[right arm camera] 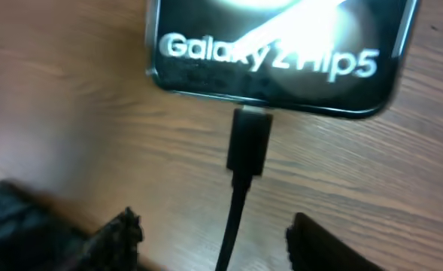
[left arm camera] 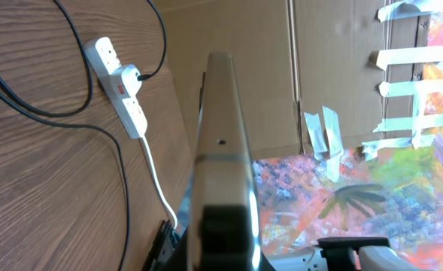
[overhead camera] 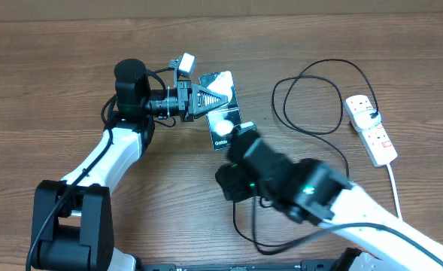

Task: Plug charger to phone and switch on socket
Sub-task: 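Push the plug into the phone's bottom port with the right gripper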

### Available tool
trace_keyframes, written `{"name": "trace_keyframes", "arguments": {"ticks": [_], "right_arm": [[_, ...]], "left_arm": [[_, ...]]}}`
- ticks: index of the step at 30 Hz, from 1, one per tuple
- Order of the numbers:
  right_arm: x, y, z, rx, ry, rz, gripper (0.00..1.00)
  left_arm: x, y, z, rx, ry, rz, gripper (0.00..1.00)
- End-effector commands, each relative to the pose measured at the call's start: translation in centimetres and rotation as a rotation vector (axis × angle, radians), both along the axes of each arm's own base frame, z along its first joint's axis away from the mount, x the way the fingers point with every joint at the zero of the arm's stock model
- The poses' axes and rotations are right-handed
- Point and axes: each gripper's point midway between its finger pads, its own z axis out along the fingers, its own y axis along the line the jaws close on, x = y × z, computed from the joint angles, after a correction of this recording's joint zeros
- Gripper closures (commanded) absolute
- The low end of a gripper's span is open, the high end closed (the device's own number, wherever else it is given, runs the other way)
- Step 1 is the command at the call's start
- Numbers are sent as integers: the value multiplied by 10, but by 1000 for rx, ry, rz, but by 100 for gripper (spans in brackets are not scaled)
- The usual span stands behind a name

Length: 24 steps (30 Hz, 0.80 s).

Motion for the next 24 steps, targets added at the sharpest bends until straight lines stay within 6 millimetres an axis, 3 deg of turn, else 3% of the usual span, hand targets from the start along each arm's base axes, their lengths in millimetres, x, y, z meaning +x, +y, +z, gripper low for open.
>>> {"name": "trace_keyframes", "arguments": {"ticks": [1, 5, 10, 18, 24], "right_arm": [[22, -11, -13, -74, -60, -170, 48], [24, -5, -22, -82, -44, -167, 74], [31, 4, -14, -33, -79, -172, 96], [49, 21, 5, 22, -186, -96, 96], [60, 20, 10, 53, -195, -124, 96]], "left_arm": [[-1, 1, 0, -5, 22, -5, 96], [-5, 1, 1, -9, -1, -33, 96], [-9, -1, 0, -8, -36, -55, 96], [-28, -9, 3, -27, -65, -155, 96], [-44, -17, 5, -43, -72, -237, 96]]}}
